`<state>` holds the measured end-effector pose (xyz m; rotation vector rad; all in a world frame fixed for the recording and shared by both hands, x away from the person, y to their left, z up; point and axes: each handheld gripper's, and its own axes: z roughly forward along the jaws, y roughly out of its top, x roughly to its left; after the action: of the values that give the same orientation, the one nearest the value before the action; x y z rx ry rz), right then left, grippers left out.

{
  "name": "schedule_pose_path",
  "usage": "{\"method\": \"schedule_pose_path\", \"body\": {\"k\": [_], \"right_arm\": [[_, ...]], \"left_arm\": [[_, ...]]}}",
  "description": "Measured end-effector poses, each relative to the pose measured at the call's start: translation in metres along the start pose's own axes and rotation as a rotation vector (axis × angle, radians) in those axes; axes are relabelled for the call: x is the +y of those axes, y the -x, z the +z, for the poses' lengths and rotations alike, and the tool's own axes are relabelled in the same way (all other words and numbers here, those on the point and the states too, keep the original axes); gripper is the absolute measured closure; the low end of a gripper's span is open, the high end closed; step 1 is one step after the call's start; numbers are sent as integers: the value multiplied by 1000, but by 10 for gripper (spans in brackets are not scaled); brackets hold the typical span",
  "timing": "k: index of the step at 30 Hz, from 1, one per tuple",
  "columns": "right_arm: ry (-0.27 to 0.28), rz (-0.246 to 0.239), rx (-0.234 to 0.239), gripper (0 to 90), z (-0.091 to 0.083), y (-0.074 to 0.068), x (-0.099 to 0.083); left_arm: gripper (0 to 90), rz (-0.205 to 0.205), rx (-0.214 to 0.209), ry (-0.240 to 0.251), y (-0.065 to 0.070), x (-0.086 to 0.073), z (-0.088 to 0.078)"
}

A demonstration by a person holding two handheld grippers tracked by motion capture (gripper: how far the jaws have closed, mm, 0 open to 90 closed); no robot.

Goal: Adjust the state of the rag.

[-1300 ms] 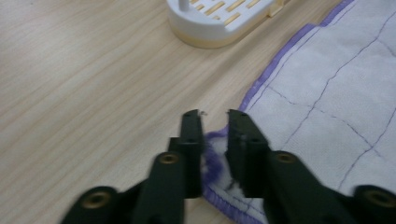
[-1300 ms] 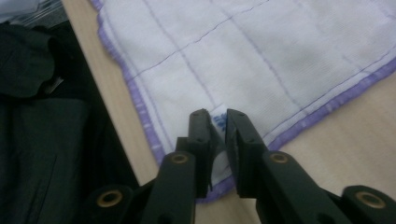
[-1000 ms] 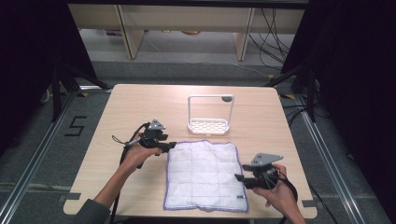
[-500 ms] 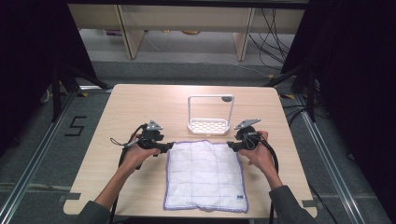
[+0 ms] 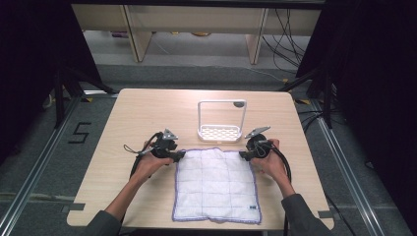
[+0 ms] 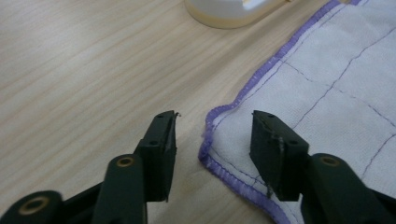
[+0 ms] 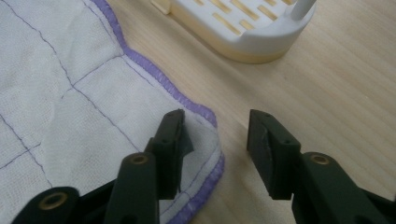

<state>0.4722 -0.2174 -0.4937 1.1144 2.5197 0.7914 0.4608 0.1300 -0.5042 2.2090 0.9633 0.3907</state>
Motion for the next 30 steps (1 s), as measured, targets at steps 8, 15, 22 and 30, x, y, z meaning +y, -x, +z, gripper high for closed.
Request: {"method": "schedule_pose_path", "body": {"k": [8, 15, 22, 30], "right_arm": [[13, 29, 77, 844, 0, 2, -3], [84, 16, 39, 862, -24, 6, 3], [150, -16, 38, 862, -49, 7, 11], [284, -103, 26, 861, -87, 1, 17]], "left_arm": [[800, 47, -15, 3, 4, -2, 5], [868, 69, -4, 49, -2, 1, -2], [872, 69, 7, 103, 0, 10, -14], [872, 113, 39, 218, 9, 34, -54]]}}
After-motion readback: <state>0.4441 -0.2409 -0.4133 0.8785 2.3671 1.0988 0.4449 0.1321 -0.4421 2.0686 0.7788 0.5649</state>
